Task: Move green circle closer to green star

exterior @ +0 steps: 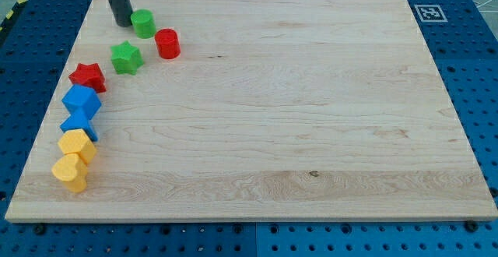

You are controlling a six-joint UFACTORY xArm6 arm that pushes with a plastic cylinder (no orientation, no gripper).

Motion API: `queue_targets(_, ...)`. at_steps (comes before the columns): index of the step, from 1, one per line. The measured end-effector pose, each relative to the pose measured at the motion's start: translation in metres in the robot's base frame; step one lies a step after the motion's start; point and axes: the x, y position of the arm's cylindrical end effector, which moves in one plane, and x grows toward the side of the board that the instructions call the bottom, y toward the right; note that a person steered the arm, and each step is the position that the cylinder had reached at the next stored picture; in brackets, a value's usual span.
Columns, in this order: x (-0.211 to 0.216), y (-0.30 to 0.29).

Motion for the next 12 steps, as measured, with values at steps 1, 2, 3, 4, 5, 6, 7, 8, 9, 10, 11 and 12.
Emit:
queue_targets(1, -0.008, 0.000)
queue_targets(2, -0.018, 0.000)
queue_targets(3, -0.026, 0.000)
queue_targets(4, -0.036, 0.005)
queue_targets(5, -0.036, 0.015)
queue_targets(6, -0.028, 0.033)
queue_targets(7, -0.005, 0.033)
queue_targets(8, 0.002, 0.032)
queue_targets(9, 0.002, 0.032)
queue_targets(10, 0.011, 0.032)
queue_targets(11, 0.020, 0.032)
queue_targets(12, 0.019, 0.032)
